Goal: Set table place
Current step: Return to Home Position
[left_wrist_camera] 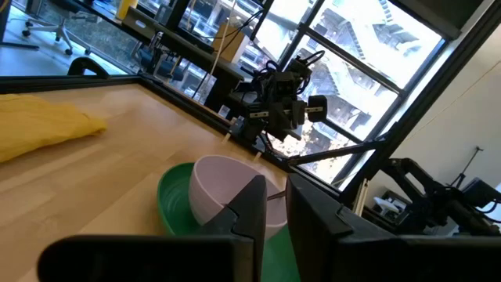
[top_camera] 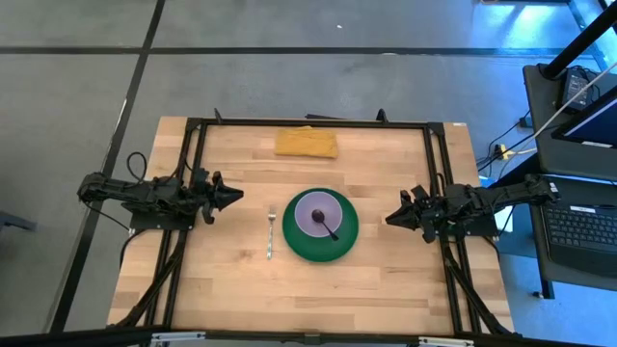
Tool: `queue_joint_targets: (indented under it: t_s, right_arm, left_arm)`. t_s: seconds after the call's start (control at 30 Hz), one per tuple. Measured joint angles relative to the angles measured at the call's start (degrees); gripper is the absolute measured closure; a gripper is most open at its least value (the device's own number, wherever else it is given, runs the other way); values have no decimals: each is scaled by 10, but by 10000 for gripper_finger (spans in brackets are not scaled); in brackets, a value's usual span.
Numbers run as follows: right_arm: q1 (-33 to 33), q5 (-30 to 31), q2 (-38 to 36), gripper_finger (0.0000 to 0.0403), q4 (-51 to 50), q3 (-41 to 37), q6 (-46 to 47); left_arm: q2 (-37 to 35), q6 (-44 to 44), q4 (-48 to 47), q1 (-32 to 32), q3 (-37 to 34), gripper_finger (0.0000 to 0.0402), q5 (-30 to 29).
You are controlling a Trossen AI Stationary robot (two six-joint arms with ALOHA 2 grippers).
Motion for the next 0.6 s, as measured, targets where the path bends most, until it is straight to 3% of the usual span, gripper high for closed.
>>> queue_joint_targets:
  t_s: [0.6]
  right_arm:
    - [0,0,0,350,0,0,0]
  left_arm:
    - [0,0,0,0,0,385,0]
